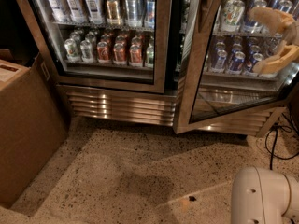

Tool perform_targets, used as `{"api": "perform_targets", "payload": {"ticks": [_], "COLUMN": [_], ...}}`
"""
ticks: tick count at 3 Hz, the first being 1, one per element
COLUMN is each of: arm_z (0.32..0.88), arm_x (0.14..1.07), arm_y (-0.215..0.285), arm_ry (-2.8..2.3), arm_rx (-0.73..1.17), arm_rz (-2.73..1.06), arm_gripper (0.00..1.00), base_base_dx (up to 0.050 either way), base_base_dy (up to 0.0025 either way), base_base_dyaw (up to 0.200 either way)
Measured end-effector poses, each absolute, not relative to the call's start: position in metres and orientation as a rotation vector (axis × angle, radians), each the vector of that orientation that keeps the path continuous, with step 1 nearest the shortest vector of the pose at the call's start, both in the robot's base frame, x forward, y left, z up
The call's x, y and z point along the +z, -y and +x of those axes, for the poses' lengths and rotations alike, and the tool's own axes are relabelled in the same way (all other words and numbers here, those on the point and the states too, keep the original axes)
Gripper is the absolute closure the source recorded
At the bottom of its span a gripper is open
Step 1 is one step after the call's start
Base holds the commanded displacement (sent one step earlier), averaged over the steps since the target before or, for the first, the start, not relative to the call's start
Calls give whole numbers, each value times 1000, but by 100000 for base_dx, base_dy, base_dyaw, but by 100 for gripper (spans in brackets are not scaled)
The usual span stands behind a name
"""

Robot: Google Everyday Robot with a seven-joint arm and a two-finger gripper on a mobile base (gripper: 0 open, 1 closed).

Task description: Open right fridge door

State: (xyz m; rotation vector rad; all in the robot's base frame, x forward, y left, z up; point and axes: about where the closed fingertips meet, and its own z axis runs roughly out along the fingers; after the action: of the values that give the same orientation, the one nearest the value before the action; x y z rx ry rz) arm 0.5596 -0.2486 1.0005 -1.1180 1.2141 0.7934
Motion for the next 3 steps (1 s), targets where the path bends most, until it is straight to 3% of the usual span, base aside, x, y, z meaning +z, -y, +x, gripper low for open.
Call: {"api": "perform_targets", "payload": {"ticks": [3], "arm_z": [447], "arm_x": [930], "arm_y": [224], "arm_ry": [-1177], "arm_rx": [829], "arm_rz": [-1177], "arm_gripper": [0], "base_base_dx": [0], "base_base_dy": [0], "base_base_dyaw": [0]}}
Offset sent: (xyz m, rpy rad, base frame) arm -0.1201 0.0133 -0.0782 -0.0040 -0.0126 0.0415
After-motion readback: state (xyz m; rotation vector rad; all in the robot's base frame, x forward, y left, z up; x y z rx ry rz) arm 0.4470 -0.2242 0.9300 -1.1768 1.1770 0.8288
